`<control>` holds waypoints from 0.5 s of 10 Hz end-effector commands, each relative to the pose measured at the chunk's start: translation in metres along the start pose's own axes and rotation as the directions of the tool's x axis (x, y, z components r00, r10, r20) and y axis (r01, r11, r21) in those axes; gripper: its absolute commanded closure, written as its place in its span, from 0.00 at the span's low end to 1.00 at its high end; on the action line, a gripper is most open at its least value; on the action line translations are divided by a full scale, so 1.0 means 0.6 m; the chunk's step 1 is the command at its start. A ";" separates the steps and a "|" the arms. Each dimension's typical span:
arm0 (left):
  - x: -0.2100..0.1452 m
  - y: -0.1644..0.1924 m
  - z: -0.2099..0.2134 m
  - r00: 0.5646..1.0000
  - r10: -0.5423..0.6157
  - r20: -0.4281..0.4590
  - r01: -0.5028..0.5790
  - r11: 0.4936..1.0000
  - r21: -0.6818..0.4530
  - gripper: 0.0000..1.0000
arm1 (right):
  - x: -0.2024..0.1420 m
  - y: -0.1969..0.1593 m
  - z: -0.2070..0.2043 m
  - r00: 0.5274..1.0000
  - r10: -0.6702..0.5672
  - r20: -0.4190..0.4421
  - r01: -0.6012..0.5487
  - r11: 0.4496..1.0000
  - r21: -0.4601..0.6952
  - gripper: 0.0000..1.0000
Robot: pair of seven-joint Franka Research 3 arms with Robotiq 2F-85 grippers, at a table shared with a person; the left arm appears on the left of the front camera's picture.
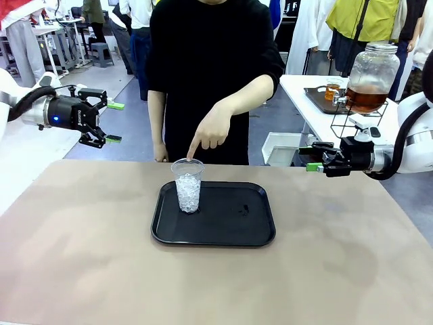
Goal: Pour the drink into the iced cup.
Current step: Pick up the iced cup indicated by the human and present it to them.
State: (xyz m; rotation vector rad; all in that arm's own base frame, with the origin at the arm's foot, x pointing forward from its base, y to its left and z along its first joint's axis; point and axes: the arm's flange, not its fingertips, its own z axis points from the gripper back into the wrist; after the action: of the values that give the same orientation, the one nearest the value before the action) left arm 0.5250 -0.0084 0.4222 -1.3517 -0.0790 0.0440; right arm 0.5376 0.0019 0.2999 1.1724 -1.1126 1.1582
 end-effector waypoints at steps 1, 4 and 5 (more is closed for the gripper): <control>0.000 -0.003 0.000 1.000 -0.008 0.004 0.008 1.000 -0.006 0.00 | 0.003 0.004 -0.002 1.000 -0.001 0.019 0.001 1.000 -0.002 0.00; 0.000 0.000 0.000 1.000 0.000 0.000 0.000 1.000 0.000 0.00 | 0.003 0.004 -0.002 1.000 -0.001 0.019 0.001 1.000 -0.002 0.00; 0.008 -0.005 -0.001 0.997 -0.073 -0.020 0.072 0.997 -0.013 0.00 | 0.003 0.004 -0.002 1.000 -0.001 0.019 0.001 1.000 -0.002 0.00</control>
State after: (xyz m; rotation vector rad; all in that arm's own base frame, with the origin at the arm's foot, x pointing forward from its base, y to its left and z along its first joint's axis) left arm 0.5255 -0.0088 0.4230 -1.3520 -0.0904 0.0264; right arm 0.5376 0.0019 0.2999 1.1724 -1.1126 1.1582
